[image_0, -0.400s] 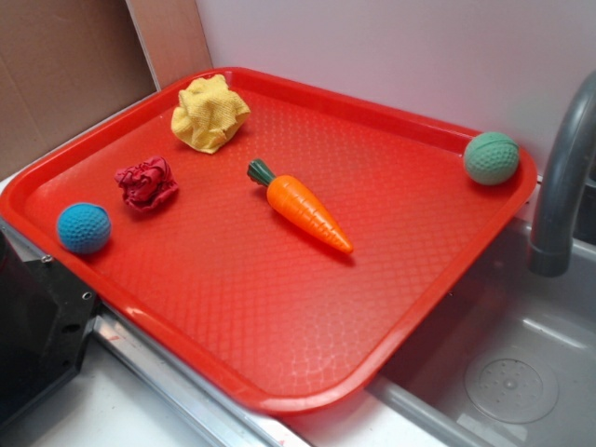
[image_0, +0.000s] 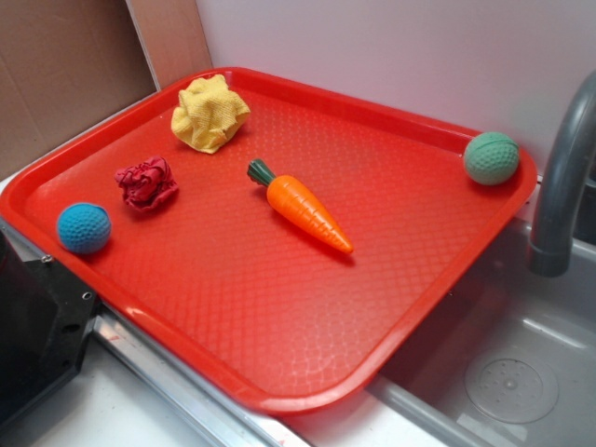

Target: Grab the carrot.

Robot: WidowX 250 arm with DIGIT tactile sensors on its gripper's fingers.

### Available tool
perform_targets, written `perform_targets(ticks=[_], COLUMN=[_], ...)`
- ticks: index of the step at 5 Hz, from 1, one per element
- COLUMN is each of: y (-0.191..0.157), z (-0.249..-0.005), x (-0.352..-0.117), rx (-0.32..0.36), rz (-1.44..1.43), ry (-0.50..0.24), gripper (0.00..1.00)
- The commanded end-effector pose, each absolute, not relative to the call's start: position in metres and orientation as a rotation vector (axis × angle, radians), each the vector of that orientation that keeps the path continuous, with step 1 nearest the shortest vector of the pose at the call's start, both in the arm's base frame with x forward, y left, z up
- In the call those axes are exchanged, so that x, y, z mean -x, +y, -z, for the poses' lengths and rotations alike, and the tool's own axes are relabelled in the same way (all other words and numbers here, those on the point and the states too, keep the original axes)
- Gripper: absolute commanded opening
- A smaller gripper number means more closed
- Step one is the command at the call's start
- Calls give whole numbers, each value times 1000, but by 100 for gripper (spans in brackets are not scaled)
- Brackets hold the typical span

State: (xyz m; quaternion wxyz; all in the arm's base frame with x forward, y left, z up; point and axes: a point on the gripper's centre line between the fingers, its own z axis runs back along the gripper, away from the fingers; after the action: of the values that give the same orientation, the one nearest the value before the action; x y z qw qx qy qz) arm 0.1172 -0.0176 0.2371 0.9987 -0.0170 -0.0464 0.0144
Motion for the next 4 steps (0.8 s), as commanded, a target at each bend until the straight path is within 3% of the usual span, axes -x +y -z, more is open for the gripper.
perform_targets(ticks=[1,2,3,4], y=[-18,-21,-27,-35], z=[-236,-230,-216,-197], x=[-132,-134,-145,-167], rx=[32,48,61,47], rz=[-62,-119,-350,-470], ry=[-80,-71,-76,-45], gripper=[100,100,100,100])
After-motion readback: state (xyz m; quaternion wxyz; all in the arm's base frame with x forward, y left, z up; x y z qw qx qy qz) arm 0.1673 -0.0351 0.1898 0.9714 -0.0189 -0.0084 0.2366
